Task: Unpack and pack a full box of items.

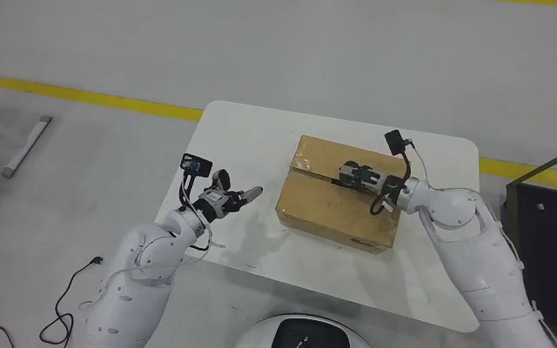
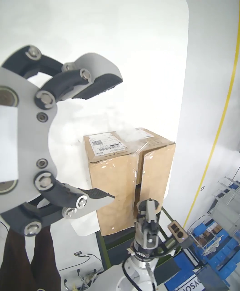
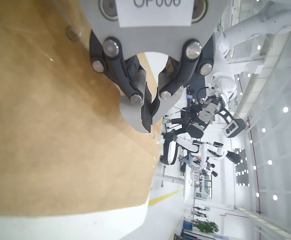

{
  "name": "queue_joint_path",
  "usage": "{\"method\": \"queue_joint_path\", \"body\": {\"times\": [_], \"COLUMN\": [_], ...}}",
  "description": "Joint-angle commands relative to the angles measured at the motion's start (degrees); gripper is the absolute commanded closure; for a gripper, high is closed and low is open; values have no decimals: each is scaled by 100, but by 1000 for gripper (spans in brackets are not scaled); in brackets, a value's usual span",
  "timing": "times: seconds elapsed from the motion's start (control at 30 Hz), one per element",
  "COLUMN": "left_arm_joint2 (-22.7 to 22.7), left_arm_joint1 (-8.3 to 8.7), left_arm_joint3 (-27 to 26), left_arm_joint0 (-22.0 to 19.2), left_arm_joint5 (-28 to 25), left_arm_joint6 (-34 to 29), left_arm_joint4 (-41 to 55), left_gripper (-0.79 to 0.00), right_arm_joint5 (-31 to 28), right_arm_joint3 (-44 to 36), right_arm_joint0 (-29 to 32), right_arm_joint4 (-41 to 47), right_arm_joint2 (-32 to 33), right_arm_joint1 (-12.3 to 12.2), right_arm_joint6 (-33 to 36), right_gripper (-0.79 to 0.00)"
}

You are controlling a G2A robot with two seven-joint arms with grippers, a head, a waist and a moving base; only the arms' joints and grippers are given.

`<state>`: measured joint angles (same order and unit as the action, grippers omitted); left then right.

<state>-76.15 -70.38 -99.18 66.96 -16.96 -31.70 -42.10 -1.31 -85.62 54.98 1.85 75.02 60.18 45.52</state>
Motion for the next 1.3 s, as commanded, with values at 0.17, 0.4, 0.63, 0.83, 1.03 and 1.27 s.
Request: {"method": "queue_joint_path", "body": {"times": [0.17, 0.4, 0.63, 0.83, 1.03, 1.27], "left_arm_joint2": [877, 1260, 1227, 1227, 1225, 780], "left_arm_joint1": [-41, -103, -115, -115, -117, -74], "left_arm_joint3": [205, 430, 397, 397, 391, 591], "left_arm_joint0": [-157, -231, -209, -209, -187, -170], "left_arm_joint5": [-352, -9, 118, 118, 129, 611], "left_arm_joint6": [353, 985, 1149, 1149, 1181, 1367], "left_arm_joint4": [-1456, -2192, -2113, -2113, -2087, -2329], "left_gripper": [-785, -785, -785, -785, -785, -323], "right_arm_joint5": [-513, -210, 13, 13, -152, -356], "right_arm_joint3": [-902, -1742, -1930, -1930, -1831, -1245], "right_arm_joint0": [1026, 2384, 2753, 2753, 2792, 2867], "right_arm_joint4": [-759, -2055, -2123, -2123, -2148, -2137], "right_arm_joint2": [1171, 1859, 1882, 1882, 1867, 2044], "right_arm_joint1": [-180, -225, -189, -189, -160, -132], "right_arm_joint6": [-1034, -2473, -2918, -2918, -3155, -3520], "right_gripper": [0, 0, 0, 0, 0, 0]}}
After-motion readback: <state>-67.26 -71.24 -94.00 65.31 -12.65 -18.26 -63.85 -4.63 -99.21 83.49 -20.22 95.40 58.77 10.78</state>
